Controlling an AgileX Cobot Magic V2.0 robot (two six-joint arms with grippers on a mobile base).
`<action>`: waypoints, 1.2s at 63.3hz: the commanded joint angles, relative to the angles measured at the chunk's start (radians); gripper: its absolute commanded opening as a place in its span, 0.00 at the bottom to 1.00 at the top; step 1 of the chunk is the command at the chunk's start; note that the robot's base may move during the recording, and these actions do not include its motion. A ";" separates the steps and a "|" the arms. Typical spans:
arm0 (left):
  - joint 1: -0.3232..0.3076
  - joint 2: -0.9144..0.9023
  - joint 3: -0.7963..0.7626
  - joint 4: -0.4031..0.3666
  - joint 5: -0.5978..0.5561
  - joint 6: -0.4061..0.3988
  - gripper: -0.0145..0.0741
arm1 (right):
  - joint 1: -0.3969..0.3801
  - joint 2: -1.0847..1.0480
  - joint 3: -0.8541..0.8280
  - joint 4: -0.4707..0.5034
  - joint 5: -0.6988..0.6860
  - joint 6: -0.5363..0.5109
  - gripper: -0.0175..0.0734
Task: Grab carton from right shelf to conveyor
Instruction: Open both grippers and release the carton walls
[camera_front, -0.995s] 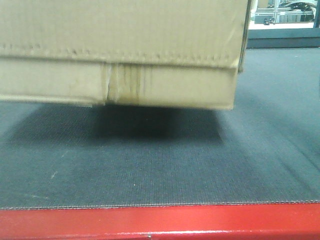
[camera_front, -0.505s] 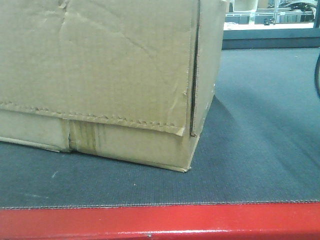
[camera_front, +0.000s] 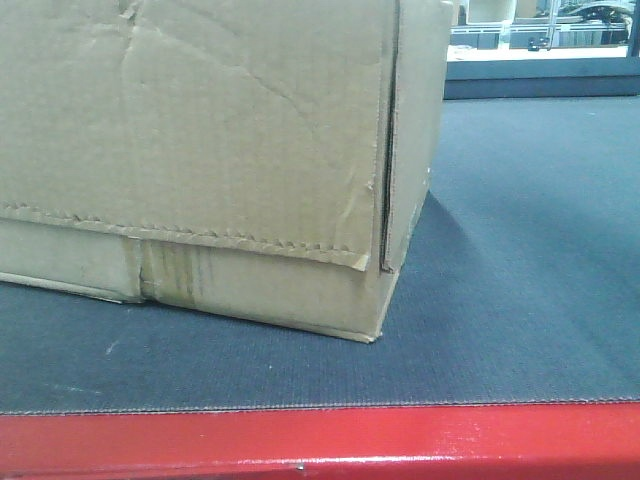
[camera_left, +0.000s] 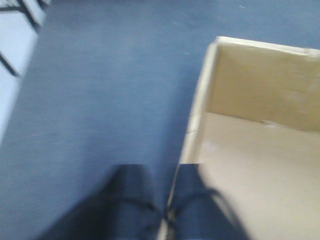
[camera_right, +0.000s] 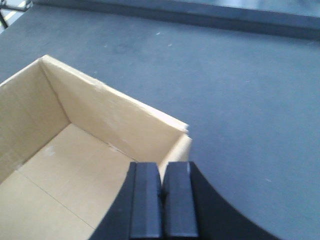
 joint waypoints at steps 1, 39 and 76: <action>0.010 -0.075 0.071 0.034 -0.014 0.003 0.18 | -0.006 -0.042 0.043 -0.087 0.011 0.041 0.12; 0.201 -0.801 1.124 -0.136 -0.680 0.032 0.18 | -0.006 -0.505 0.949 -0.209 -0.487 0.122 0.12; 0.201 -1.203 1.323 -0.127 -0.732 0.052 0.18 | -0.006 -0.859 1.402 -0.235 -0.939 0.122 0.12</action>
